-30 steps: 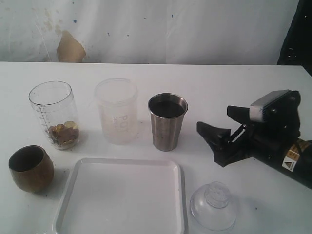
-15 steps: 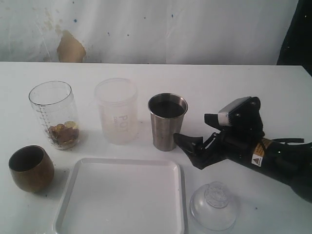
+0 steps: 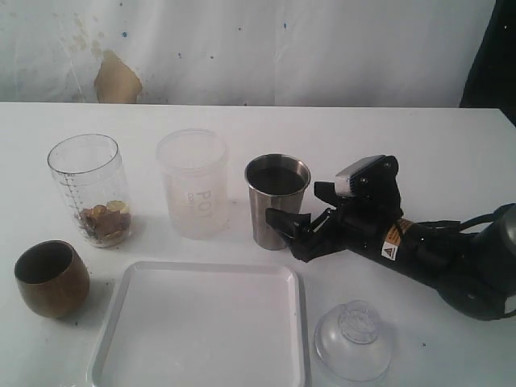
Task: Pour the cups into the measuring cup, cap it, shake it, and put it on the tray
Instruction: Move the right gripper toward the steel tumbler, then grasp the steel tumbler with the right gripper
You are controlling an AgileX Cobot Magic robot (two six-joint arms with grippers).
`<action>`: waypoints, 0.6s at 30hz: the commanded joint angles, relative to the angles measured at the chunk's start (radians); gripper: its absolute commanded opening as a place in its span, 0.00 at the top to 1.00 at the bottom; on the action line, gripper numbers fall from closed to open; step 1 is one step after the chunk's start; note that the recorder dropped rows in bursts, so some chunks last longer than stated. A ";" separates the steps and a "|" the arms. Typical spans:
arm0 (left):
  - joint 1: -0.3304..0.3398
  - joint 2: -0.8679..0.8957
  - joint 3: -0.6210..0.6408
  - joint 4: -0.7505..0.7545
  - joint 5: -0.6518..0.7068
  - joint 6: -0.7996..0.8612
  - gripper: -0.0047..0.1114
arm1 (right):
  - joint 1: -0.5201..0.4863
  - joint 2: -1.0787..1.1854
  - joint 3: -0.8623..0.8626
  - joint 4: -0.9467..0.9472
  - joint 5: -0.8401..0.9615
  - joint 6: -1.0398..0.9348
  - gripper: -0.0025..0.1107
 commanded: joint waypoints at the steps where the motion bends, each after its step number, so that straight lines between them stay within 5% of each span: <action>1: -0.006 -0.004 0.005 0.002 0.002 0.002 0.96 | 0.003 0.034 -0.025 -0.003 -0.090 0.010 0.17; 18: -0.006 -0.004 0.005 0.002 0.002 0.002 0.96 | 0.062 0.123 -0.164 0.003 -0.081 -0.047 0.17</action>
